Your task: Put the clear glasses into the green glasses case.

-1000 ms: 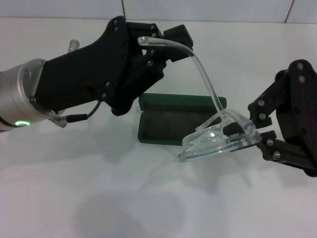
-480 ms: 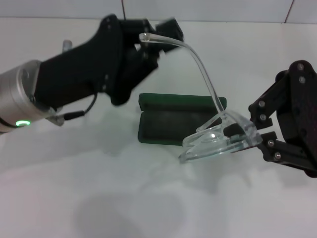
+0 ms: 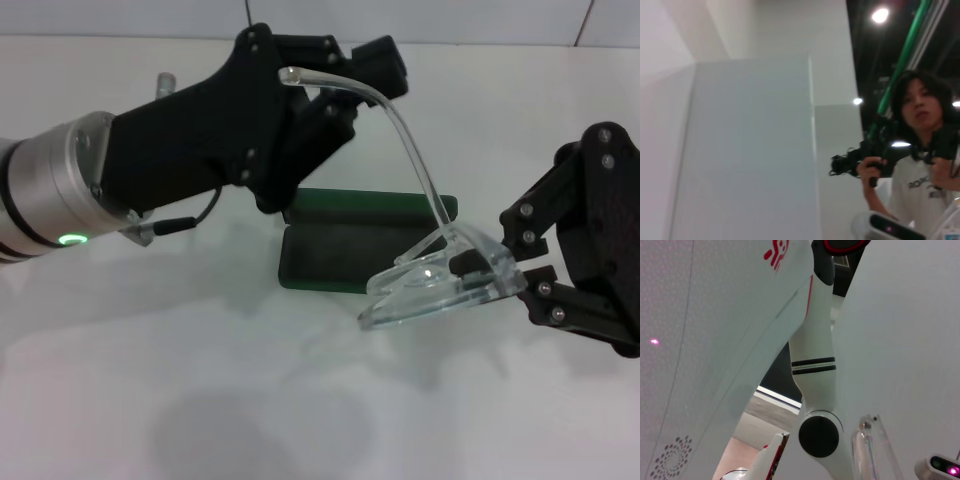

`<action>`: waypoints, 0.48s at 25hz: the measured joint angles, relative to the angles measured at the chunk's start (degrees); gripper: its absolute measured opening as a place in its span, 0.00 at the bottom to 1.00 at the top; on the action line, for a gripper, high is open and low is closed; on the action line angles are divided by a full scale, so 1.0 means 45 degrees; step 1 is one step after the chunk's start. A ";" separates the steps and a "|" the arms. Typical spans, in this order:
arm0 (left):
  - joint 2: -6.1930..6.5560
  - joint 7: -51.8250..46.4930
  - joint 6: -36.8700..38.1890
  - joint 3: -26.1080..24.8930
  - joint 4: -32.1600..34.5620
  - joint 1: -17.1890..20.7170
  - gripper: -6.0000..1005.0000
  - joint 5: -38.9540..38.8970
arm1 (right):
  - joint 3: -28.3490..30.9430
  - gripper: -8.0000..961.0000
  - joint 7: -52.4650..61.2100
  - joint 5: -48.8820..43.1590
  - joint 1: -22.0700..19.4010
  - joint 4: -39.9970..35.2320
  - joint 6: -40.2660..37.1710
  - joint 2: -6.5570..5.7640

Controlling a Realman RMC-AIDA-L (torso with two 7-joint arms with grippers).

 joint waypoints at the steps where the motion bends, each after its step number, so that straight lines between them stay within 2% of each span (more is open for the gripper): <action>1: 0.0000 0.0009 0.0073 0.0139 0.0010 -0.0002 0.06 -0.0088 | 0.0009 0.06 -0.0001 0.0000 -0.0008 0.0000 0.0004 0.0001; 7: -0.0007 0.0293 0.0441 0.1312 0.0067 0.0007 0.06 -0.0890 | 0.0055 0.06 -0.0010 -0.0001 -0.0027 0.0070 0.0008 0.0003; 12: -0.0013 0.0313 0.0528 0.1516 0.0077 0.0052 0.06 -0.1024 | 0.0055 0.06 -0.0039 0.0027 -0.0017 0.0135 0.0006 0.0001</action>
